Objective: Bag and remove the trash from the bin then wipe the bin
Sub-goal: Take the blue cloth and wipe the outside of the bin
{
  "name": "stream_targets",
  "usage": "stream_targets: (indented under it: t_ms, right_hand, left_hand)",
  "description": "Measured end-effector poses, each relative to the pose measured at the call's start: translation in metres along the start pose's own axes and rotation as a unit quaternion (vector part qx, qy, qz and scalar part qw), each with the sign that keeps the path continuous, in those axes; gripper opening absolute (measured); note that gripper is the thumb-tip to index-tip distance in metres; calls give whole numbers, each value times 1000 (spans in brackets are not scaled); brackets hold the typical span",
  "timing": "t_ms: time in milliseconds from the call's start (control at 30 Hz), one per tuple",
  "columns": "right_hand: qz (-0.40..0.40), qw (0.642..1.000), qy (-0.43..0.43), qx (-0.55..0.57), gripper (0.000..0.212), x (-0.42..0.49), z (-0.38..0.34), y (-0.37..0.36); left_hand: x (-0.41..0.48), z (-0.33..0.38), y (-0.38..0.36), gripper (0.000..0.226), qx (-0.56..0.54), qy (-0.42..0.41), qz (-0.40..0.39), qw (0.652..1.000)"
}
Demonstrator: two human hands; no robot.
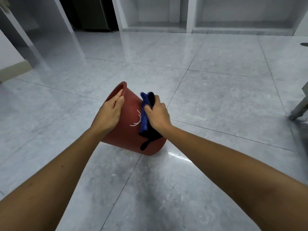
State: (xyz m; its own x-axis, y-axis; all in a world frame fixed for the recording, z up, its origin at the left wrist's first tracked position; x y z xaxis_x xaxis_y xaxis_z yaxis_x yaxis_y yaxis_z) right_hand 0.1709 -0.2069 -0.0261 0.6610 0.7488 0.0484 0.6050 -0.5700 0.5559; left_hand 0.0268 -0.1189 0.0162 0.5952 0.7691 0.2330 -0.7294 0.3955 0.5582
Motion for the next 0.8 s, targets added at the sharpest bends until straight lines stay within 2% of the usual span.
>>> stream_targets:
  t_ms: [100, 200, 267, 333, 433, 500, 600, 667, 800]
  right_hand:
    - [-12, 992, -114, -57, 40, 3, 51, 7]
    - [-35, 975, -208, -67, 43, 6, 82, 12]
    - [-41, 970, -236, -37, 47, 13, 85, 14]
    - [-33, 965, -261, 4, 48, 22, 86, 19]
    - [-18, 957, -288, 33, 49, 27, 90, 24]
    - [-12, 954, -298, 33, 49, 25, 94, 25]
    - [-3, 961, -275, 21, 48, 22, 87, 24]
    - [17, 974, -225, 25, 46, 22, 67, 24]
    - [37, 999, -26, 16, 42, 20, 9, 25]
  left_hand:
    - [-4, -3, 2, 46, 47, 23, 31, 998]
    - [1, 10, -8, 46, 73, 21, 75, 994]
    - [1, 25, -18, 52, 10, -12, 73, 997]
    - [-9, 27, -22, 62, -1, -81, 25, 996]
    - [-36, -2, -15, 56, 173, -160, -34, 971]
    - [-47, -18, -12, 47, 222, -163, -4, 961]
    - [-42, -16, -19, 42, 200, -133, 25, 970]
    - [-35, -7, -24, 37, 200, -140, 34, 969]
    - [-12, 7, -21, 36, 220, -64, 97, 969]
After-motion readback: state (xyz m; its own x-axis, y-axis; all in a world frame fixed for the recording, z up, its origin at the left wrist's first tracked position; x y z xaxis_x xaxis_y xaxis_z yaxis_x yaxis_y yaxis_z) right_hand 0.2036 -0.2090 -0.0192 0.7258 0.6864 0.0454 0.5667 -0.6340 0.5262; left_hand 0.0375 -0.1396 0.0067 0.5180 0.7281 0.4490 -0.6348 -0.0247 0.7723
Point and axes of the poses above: each hand's wrist, its own x-axis towards the middle knuckle, its own y-axis out of the back of the hand, z = x × y, the point moved 2 cm from there along x, towards the middle knuckle, and after that the axes turned 4 degrees about -x, right-handed, at the moved point
